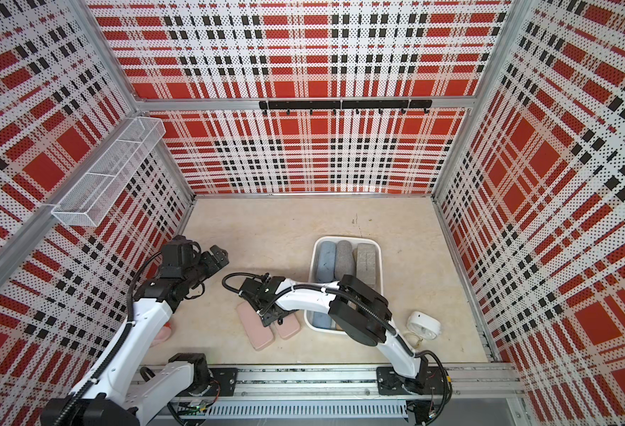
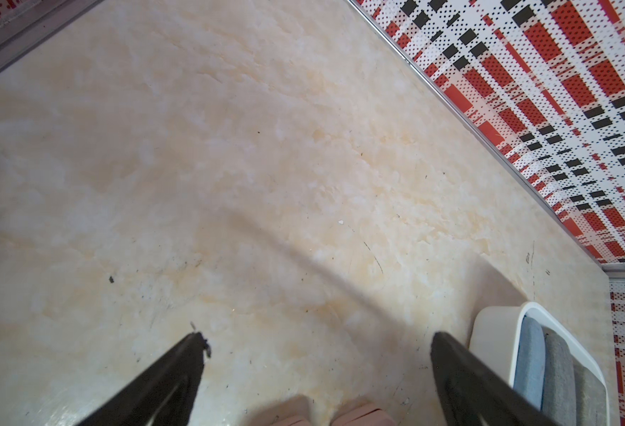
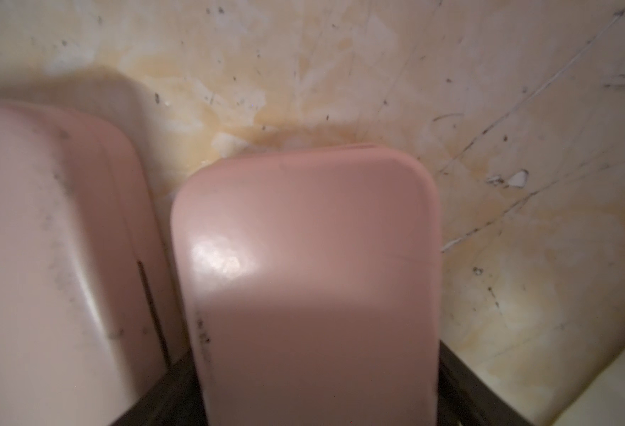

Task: Put the glasses cases into the storage boxes
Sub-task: Pick up the glasses case at the center of the board.

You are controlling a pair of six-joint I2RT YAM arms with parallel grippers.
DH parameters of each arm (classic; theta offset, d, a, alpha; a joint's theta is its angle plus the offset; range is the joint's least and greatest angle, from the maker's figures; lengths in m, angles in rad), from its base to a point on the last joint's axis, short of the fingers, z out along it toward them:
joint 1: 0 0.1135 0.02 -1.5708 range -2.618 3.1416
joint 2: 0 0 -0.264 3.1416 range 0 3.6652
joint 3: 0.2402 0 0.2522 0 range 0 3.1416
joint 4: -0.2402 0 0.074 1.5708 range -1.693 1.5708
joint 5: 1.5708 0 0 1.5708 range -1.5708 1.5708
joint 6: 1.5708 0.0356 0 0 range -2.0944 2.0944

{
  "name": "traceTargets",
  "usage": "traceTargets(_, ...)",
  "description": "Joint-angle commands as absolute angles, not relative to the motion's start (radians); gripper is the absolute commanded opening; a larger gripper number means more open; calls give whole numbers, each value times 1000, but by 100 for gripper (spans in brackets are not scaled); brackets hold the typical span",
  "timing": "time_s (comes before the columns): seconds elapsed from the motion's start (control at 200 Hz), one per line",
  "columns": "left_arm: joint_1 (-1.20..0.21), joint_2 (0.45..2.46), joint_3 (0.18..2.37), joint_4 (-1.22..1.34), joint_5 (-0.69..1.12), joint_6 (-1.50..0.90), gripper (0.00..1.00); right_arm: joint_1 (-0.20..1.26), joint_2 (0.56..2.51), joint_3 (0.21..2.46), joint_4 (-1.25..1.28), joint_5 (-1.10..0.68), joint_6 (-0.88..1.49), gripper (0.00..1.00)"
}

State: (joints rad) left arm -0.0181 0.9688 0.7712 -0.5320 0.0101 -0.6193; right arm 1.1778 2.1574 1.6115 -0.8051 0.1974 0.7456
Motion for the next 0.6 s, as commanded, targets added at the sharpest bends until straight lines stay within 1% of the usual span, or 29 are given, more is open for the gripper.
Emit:
traceTargets(0.0,-11,956,772,-543,2,-601,99,1178,2170,1602,-845,220,754,77)
traceTargets(0.306,-20,948,774,-542,10,-615,99,1180,2111,1636,-866,263,761,70)
traceTargets(0.591,-86,954,807,-543,-7,-637,99,1181,1997,1731,-946,326,792,70)
